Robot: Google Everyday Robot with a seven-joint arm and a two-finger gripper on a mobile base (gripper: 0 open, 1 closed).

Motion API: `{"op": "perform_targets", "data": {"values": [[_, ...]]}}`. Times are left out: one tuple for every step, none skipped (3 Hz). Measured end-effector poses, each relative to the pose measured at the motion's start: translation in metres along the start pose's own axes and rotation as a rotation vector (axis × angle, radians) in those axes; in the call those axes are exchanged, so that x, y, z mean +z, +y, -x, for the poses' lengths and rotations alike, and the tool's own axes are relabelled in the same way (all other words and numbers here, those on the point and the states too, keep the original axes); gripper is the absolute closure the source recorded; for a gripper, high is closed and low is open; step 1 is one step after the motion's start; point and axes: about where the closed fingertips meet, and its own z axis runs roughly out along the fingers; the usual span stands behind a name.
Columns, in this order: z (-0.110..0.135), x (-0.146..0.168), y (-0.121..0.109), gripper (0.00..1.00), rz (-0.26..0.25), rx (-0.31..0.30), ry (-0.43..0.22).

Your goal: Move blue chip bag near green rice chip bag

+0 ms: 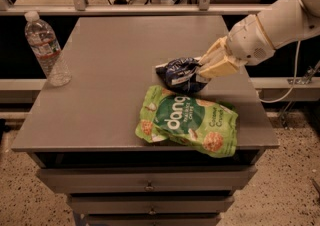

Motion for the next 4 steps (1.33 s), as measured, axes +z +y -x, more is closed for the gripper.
{"op": "perform_targets", "data": {"values": [[-0.024,0.002,0.005,0.38,0.015,-0.036,0.004],[-0.042,-0.003,0.004,0.15,-0.014,-0.042,0.030],[-0.053,-0.009,-0.006,0.00,-0.058,-0.039,0.062],[-0.064,-0.020,-0.022,0.00,-0.131,-0.024,0.101]]}}
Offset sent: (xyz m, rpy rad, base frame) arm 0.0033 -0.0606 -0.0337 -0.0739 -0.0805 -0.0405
